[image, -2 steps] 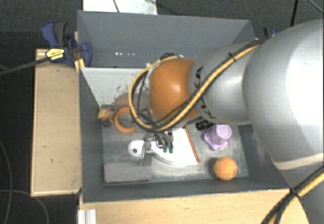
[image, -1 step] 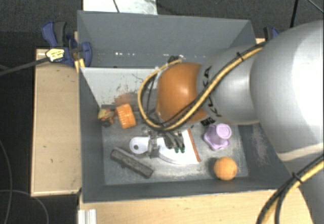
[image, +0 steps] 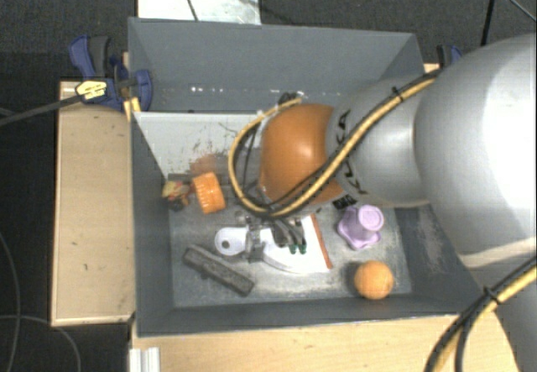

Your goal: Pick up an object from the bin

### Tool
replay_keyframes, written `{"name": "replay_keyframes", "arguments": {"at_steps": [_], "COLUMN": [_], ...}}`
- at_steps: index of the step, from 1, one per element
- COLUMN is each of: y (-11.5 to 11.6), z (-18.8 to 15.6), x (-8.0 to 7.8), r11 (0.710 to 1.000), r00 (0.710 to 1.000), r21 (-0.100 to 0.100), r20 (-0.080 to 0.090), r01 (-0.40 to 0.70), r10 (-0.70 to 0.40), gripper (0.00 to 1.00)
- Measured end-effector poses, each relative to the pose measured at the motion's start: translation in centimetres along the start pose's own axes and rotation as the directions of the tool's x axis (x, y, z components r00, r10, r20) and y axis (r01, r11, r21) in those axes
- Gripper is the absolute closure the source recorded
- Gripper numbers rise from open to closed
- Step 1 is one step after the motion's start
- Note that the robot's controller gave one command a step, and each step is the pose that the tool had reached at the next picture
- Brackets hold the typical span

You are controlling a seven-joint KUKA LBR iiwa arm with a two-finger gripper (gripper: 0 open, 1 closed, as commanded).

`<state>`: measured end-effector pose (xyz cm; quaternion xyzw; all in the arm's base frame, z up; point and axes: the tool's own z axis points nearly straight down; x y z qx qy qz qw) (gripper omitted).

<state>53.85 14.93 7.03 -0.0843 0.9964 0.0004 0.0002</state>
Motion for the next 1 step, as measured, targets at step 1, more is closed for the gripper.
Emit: {"name": "replay_keyframes", "arguments": {"at_steps": [1], "y": [-0.25], "z": [-14.95], "x": [-2.85], "r11": [1.000], "r00": [1.000], "r21": [0.000], "r20": [0.005], "r01": [0.008], "r10": [-0.008], "gripper": [1.00]}}
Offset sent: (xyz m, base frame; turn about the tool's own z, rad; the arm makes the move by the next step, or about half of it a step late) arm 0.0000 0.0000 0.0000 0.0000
